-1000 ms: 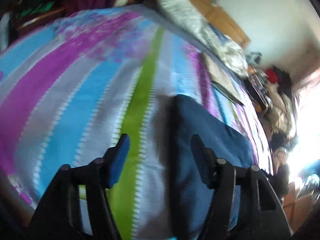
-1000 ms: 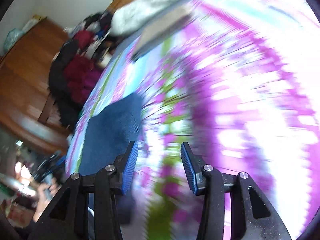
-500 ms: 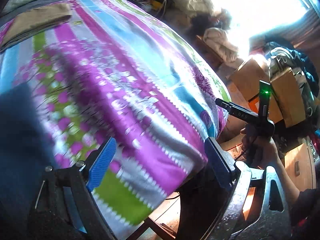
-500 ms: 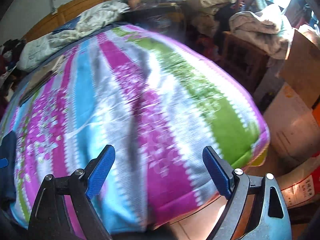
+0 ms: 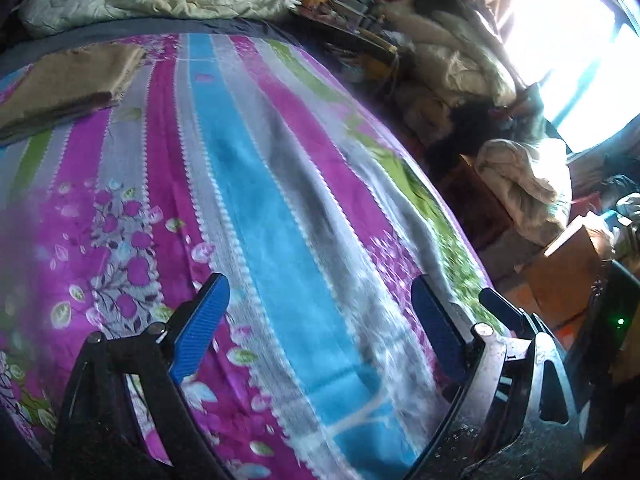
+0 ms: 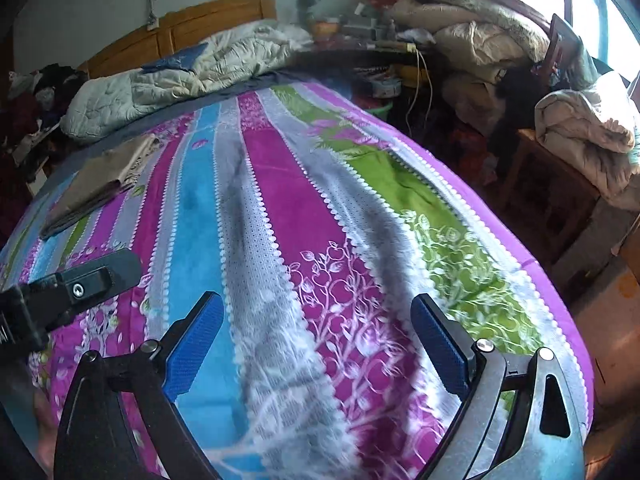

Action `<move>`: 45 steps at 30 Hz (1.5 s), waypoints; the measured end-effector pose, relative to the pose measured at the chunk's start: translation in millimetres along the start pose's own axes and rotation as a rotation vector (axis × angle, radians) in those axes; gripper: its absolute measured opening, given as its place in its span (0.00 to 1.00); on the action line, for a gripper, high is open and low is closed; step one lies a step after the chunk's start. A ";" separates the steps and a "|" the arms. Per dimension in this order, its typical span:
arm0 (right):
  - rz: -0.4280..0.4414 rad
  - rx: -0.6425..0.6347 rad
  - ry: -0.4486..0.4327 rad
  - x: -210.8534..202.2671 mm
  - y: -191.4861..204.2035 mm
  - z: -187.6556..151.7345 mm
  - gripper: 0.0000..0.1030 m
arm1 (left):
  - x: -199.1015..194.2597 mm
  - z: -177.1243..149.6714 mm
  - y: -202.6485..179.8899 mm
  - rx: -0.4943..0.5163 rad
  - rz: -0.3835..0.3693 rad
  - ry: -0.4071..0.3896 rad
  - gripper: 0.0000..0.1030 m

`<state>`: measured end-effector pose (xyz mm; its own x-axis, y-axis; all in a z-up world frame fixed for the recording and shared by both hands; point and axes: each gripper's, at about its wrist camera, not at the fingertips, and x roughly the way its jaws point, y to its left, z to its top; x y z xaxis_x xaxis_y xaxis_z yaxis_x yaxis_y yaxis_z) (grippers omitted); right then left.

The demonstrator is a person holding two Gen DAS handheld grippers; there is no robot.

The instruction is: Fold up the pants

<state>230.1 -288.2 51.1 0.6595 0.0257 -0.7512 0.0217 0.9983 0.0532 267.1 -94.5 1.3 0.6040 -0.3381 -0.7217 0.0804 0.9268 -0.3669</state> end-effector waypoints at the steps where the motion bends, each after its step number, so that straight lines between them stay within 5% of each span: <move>1: -0.016 0.019 0.048 22.6 4.7 8.0 0.96 | 10.7 6.8 3.2 -0.007 0.043 -0.010 0.92; 5: -0.198 -0.073 0.119 88.1 18.2 4.2 1.00 | 70.3 21.7 24.1 -0.122 0.129 0.050 0.91; 7: -0.185 -0.049 0.089 88.6 18.0 -1.5 1.00 | 88.3 7.8 26.4 -0.147 0.143 0.078 0.91; 12: -0.156 -0.022 0.089 83.4 14.2 -5.0 1.00 | 95.0 -14.7 6.3 0.036 0.154 0.013 0.98; 16: -0.151 -0.019 0.090 84.5 15.8 -4.2 1.00 | 91.4 -15.3 13.3 0.029 0.088 -0.007 1.00; 45: -0.149 -0.022 0.091 86.7 15.2 -5.1 1.00 | 81.5 -13.3 21.0 0.006 0.048 0.024 1.00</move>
<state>283.8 -270.6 -16.6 0.5794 -0.1190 -0.8063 0.0970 0.9923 -0.0767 307.5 -104.7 -73.0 0.5881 -0.2968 -0.7524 0.0566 0.9431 -0.3278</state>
